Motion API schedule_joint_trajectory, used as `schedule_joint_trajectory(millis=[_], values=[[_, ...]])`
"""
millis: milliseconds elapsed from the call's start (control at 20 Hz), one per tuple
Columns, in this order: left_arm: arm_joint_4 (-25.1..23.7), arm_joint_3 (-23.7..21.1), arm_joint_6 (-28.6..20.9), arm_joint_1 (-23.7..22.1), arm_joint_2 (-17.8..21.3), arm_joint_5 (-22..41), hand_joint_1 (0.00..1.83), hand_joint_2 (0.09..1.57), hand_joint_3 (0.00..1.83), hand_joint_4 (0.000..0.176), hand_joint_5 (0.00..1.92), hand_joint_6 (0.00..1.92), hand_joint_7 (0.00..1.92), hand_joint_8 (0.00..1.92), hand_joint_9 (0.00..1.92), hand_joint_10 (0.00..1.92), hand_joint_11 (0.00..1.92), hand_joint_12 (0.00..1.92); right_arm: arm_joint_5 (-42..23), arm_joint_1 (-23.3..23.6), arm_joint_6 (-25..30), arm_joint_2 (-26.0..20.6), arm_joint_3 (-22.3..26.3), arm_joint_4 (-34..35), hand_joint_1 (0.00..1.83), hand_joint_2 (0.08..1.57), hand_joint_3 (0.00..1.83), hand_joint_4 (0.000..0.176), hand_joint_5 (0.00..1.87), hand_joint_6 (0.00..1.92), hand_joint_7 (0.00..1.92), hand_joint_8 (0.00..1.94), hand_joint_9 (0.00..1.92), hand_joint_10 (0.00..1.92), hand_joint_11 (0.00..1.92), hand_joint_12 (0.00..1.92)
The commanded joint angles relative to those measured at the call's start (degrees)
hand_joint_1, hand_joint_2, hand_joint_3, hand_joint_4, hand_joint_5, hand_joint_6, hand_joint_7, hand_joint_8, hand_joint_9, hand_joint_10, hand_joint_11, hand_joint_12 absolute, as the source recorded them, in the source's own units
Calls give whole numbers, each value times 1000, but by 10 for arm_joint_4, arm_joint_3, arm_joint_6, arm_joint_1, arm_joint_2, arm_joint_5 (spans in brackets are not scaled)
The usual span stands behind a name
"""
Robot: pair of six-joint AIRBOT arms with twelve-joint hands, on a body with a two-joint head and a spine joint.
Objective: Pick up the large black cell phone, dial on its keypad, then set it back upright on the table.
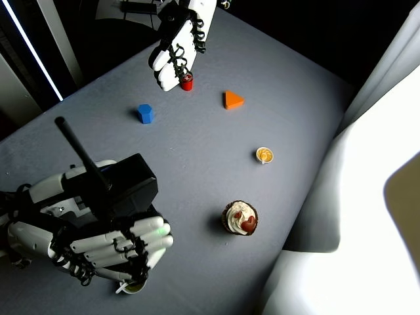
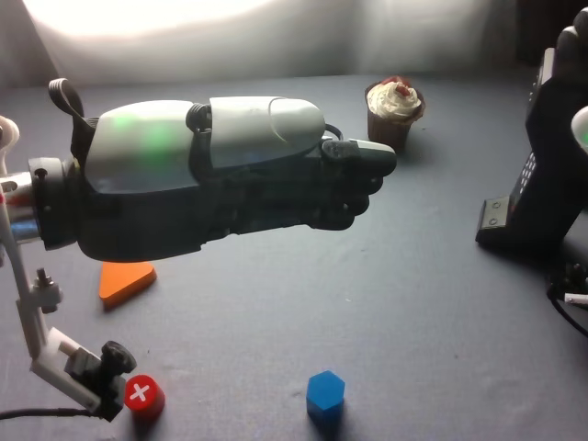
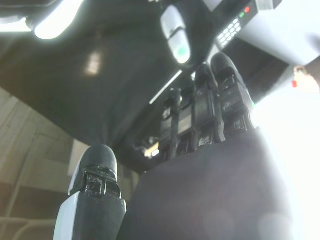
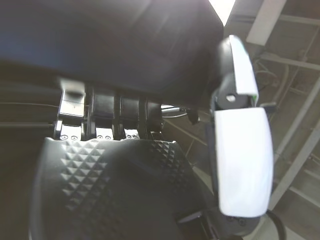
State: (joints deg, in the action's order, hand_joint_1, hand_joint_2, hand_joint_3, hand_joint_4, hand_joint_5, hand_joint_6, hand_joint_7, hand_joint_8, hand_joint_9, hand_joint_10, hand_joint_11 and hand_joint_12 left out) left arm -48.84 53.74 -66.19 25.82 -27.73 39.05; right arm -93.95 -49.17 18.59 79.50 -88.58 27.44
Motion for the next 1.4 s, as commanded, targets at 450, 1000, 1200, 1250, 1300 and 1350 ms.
schedule_joint_trajectory(millis=[450,1000,1200,1250,1300,1350], values=[[30,-6,-3,-10,0,57,0,1238,1,9,187,0,155,5,138,2,0,395,-71,-7,-1,-26,20,3,210,818,0,90,0,0,0,0,0,0,0,0],[23,-7,-3,-9,0,57,0,1233,0,16,170,1,146,1,129,0,0,322,-71,-98,-9,-239,227,33,109,790,0,79,0,0,0,0,0,0,24,11],[21,-13,-3,-9,0,57,0,1234,0,12,175,1,159,3,145,4,0,372,-71,-225,-10,-351,339,33,113,810,0,77,0,0,0,0,0,0,36,18],[21,-15,-3,-9,0,57,0,1231,0,12,174,0,159,1,141,1,0,355,-71,-252,-11,-372,366,33,116,811,0,76,0,0,0,0,0,0,39,20],[21,-17,-3,-8,0,57,0,1229,0,13,177,2,163,3,143,2,0,352,-71,-293,-12,-393,392,33,114,815,0,78,0,0,0,0,0,0,45,23],[21,-18,-3,-8,0,57,0,1231,0,11,176,1,157,2,130,4,0,309,-71,-337,-12,-412,423,33,132,816,0,77,0,0,0,0,0,0,52,27]])
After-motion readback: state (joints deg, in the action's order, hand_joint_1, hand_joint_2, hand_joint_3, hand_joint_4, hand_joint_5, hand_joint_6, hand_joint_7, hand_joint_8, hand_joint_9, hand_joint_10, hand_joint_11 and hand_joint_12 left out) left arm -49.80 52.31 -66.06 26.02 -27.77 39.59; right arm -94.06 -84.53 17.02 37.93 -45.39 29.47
